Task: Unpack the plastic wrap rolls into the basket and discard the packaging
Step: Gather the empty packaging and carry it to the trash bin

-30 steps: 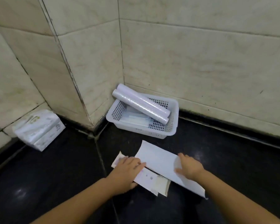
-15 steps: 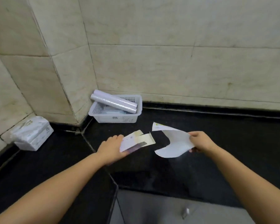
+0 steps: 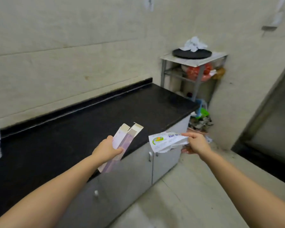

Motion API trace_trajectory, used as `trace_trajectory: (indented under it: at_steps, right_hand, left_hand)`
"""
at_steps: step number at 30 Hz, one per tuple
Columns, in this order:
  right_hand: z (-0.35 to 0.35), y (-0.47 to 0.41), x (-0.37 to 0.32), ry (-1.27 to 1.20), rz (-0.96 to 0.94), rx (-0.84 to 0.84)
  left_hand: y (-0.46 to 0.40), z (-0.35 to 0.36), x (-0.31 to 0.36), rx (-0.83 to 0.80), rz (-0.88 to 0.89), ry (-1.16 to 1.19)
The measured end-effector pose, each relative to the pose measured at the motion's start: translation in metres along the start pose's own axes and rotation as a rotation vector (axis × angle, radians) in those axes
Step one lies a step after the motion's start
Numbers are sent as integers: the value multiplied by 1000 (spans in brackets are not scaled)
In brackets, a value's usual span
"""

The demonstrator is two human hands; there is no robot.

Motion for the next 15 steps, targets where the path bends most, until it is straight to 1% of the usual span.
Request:
trace_trajectory:
  at_steps: [4, 8, 11, 15]
  right_hand:
    - [-148, 21, 83, -7, 102, 160]
    - [-274, 54, 164, -71, 228, 295]
    - [-351, 81, 222, -111, 291, 414]
    - [-421, 120, 302, -177, 406, 540]
  left_hand:
    - [-9, 94, 129, -115, 158, 79]
    - [0, 195, 259, -261, 293, 153]
    - [13, 261, 346, -385, 392, 186]
    - [33, 341, 440, -574, 537, 187]
Point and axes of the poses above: each hand's wrist, its own y-axis away from the middle knuckle, its own z-axis out of the palm, x = y × z, the point moved 3 cm from there along -y, towards the middle knuckle, and after that the axes turned 7 degrees about z, right-handed, at the moved point
